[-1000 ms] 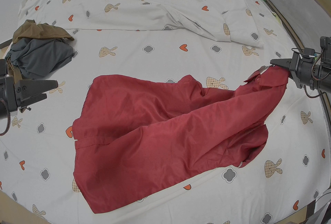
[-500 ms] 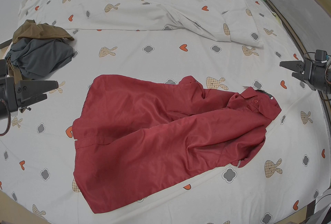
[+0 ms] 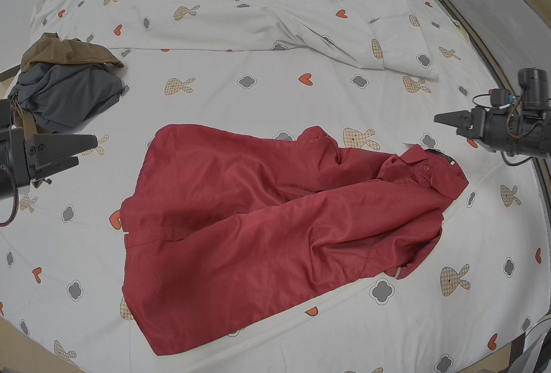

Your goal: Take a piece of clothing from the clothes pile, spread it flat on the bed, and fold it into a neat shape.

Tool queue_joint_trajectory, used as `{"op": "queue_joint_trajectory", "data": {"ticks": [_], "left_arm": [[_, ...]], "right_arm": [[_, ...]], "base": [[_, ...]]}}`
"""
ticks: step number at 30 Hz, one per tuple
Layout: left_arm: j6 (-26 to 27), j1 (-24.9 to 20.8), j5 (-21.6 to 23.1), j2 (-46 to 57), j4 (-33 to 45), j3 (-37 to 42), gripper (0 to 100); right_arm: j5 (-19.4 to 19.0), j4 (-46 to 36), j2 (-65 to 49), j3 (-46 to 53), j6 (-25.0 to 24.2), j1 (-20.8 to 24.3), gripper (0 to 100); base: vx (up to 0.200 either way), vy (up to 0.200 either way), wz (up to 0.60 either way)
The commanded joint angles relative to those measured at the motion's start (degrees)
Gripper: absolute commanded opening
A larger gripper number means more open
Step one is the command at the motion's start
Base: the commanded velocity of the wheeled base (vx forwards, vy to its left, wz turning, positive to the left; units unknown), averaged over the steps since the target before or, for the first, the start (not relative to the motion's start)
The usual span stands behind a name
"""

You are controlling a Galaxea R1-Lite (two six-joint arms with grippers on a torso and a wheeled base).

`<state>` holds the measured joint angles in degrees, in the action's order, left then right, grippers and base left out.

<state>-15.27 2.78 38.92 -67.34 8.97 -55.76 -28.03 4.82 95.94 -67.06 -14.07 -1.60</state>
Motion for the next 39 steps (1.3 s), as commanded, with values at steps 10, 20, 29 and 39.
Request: {"op": "queue_joint_trajectory", "data": {"ticks": [10, 20, 29, 39], "left_arm": [[0.07, 0.03, 0.01, -0.42, -0.8, 0.65, 100], [-0.02, 0.03, 0.01, -0.16, -1.77, 1.18, 100], [-0.02, 0.03, 0.01, -0.16, -1.77, 1.18, 100], [-0.02, -0.05, 0.01, 0.02, -1.77, 1.27, 100]], "right_arm": [[17.48, 4.06, 17.18, -8.7, -2.19, 17.24, 100], [17.57, 3.97, 14.45, 5.98, -2.19, 19.35, 100], [17.66, 3.97, 1.97, 19.86, -2.19, 21.46, 100], [19.76, 4.06, -3.83, 16.26, -2.1, 21.46, 100]], "base": [[0.0, 0.0, 0.0], [0.0, 0.0, 0.0], [0.0, 0.0, 0.0], [0.0, 0.0, 0.0]]}}
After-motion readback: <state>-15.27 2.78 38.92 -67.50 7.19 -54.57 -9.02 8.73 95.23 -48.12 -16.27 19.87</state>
